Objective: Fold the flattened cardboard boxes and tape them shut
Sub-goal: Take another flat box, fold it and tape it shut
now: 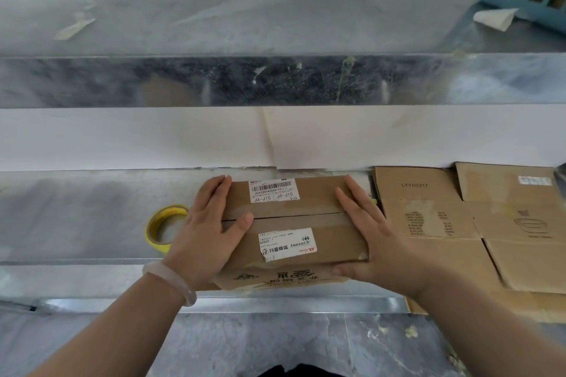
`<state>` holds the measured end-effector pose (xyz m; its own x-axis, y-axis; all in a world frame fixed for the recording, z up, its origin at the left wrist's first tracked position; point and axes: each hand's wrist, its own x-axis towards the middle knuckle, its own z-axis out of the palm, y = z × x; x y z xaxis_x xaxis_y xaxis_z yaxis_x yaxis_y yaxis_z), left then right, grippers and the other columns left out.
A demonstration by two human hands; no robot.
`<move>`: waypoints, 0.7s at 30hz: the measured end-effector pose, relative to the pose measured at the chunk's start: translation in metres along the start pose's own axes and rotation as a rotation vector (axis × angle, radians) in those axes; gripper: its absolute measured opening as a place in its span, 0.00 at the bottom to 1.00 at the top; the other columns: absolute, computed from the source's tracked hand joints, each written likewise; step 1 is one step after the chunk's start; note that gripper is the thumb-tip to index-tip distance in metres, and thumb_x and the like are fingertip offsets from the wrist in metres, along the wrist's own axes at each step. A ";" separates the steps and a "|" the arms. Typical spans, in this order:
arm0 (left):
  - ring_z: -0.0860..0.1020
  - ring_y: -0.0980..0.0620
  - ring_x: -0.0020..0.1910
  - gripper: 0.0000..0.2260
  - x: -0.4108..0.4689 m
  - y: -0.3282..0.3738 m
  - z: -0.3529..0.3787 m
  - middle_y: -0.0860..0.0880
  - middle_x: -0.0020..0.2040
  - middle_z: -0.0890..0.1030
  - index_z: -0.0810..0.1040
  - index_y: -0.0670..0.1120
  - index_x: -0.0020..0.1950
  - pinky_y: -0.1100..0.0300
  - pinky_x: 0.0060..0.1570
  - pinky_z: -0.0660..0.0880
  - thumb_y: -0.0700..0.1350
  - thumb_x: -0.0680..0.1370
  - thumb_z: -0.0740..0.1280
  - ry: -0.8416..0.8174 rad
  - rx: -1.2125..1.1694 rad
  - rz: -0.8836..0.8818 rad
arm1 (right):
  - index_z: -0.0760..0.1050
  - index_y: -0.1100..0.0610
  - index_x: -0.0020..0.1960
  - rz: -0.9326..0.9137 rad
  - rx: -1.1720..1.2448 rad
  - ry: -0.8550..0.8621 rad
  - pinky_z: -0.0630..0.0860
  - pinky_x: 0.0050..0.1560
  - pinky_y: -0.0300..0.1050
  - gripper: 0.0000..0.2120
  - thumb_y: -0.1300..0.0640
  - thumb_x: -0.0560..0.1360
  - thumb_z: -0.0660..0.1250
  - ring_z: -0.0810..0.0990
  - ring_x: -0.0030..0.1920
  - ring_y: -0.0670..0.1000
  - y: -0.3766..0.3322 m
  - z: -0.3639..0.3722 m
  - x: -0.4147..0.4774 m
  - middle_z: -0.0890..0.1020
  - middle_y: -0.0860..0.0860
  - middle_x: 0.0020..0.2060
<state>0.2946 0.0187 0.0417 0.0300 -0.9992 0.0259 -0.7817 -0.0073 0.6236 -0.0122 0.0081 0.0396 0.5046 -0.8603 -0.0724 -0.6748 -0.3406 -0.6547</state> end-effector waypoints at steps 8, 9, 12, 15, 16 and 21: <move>0.52 0.55 0.76 0.31 -0.002 0.009 -0.003 0.58 0.78 0.52 0.53 0.51 0.79 0.58 0.74 0.51 0.62 0.79 0.54 0.015 0.216 0.028 | 0.30 0.39 0.77 0.175 -0.205 -0.162 0.52 0.76 0.52 0.60 0.14 0.57 0.54 0.40 0.76 0.40 -0.022 -0.023 0.007 0.27 0.29 0.70; 0.48 0.55 0.77 0.30 -0.004 0.010 -0.003 0.57 0.79 0.51 0.52 0.51 0.79 0.59 0.74 0.47 0.62 0.80 0.50 0.023 0.273 0.059 | 0.32 0.40 0.77 0.200 -0.220 -0.125 0.49 0.76 0.51 0.56 0.14 0.60 0.48 0.38 0.74 0.38 -0.028 -0.020 0.010 0.29 0.30 0.72; 0.40 0.55 0.78 0.28 -0.007 0.011 -0.001 0.56 0.79 0.46 0.49 0.53 0.79 0.59 0.75 0.42 0.61 0.81 0.42 0.007 0.398 0.121 | 0.32 0.49 0.79 0.200 -0.366 0.005 0.39 0.77 0.48 0.46 0.25 0.70 0.38 0.30 0.75 0.42 -0.041 -0.002 0.020 0.32 0.42 0.77; 0.40 0.56 0.77 0.27 -0.003 0.008 -0.001 0.57 0.79 0.47 0.49 0.53 0.79 0.60 0.75 0.40 0.59 0.81 0.48 -0.020 0.418 0.124 | 0.32 0.52 0.79 0.212 -0.386 0.026 0.35 0.74 0.42 0.41 0.31 0.75 0.42 0.28 0.74 0.41 -0.039 0.005 0.029 0.32 0.43 0.77; 0.40 0.57 0.77 0.27 -0.001 0.007 -0.001 0.59 0.78 0.49 0.51 0.53 0.79 0.61 0.74 0.40 0.58 0.81 0.51 -0.030 0.373 0.125 | 0.33 0.51 0.79 0.222 -0.349 0.023 0.35 0.73 0.41 0.40 0.32 0.77 0.44 0.29 0.73 0.39 -0.037 0.004 0.030 0.33 0.42 0.77; 0.48 0.73 0.71 0.29 -0.008 0.004 0.002 0.69 0.74 0.52 0.54 0.61 0.76 0.64 0.73 0.50 0.49 0.80 0.64 0.134 -0.232 -0.010 | 0.40 0.43 0.80 0.299 0.125 0.158 0.47 0.71 0.38 0.34 0.45 0.82 0.56 0.46 0.74 0.37 -0.033 0.004 0.024 0.42 0.34 0.77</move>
<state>0.2902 0.0262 0.0424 0.1312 -0.9850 0.1121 -0.6176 0.0073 0.7865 0.0242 0.0007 0.0560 0.1986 -0.9663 -0.1635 -0.7040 -0.0246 -0.7097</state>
